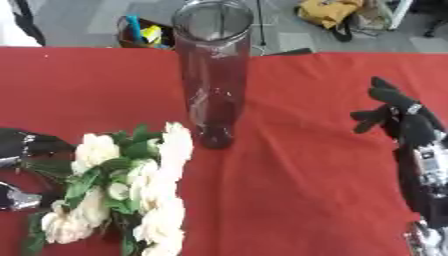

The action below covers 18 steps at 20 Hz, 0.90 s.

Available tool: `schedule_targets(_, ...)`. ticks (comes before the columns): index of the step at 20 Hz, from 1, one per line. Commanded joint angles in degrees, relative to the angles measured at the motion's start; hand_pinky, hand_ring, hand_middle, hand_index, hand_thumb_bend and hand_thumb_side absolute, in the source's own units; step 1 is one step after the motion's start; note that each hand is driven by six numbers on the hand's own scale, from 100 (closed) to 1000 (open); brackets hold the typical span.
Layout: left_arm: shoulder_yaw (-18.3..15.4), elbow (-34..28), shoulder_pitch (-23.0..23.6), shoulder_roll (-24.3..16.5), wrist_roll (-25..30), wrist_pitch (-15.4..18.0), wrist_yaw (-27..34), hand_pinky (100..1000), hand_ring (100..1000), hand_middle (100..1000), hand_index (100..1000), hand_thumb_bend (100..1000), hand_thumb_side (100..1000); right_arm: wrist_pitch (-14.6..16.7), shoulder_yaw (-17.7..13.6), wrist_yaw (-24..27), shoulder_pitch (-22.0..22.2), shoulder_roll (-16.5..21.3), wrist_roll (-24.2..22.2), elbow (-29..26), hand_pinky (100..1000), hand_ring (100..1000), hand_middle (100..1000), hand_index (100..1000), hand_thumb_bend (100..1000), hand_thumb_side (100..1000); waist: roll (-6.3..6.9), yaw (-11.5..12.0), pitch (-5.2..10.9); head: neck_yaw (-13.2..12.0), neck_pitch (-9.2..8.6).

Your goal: Arrange flowers into the vase.

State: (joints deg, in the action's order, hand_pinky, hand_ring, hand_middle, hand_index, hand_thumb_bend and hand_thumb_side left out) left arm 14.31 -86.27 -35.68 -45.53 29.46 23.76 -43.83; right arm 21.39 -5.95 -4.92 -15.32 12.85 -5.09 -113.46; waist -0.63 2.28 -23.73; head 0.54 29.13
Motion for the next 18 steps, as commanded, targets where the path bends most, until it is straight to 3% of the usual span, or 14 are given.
schedule_targets(1, 0.1, 0.3, -1.0, -0.7, -0.2, 0.1, 0.6, 584, 638, 766, 969, 321, 874, 0.1, 0.0, 0.2, -0.2, 0.3, -0.3, -1.1, 712, 987, 462, 829, 100, 1000, 0.17, -0.1, 0.99, -0.3, -0.68)
schedule_targets(5, 0.4, 0.8, -1.4, -0.4, -0.2, 0.3, 0.7, 573, 604, 723, 930, 299, 862, 0.0, 0.0, 0.2, -0.1, 0.2, -0.4, -1.1, 713, 987, 462, 830, 100, 1000, 0.19, -0.2, 0.89, -0.4, -0.71)
schedule_targets(14, 0.5, 1.3, -1.7, 0.0, -0.8, 0.0, 1.0, 419, 475, 561, 786, 199, 802, 0.0, -0.1, 0.1, 0.0, 0.1, -0.3, -1.1, 715, 990, 461, 830, 100, 1000, 0.22, -0.4, 0.77, -0.6, -0.72)
schedule_targets(18, 0.7, 1.6, -1.8, 0.1, -0.9, -0.1, 0.9, 369, 440, 529, 748, 172, 789, 0.0, -0.2, 0.1, 0.0, 0.1, -0.3, -1.1, 715, 991, 461, 831, 100, 1000, 0.24, -0.5, 0.70, -0.7, -0.78)
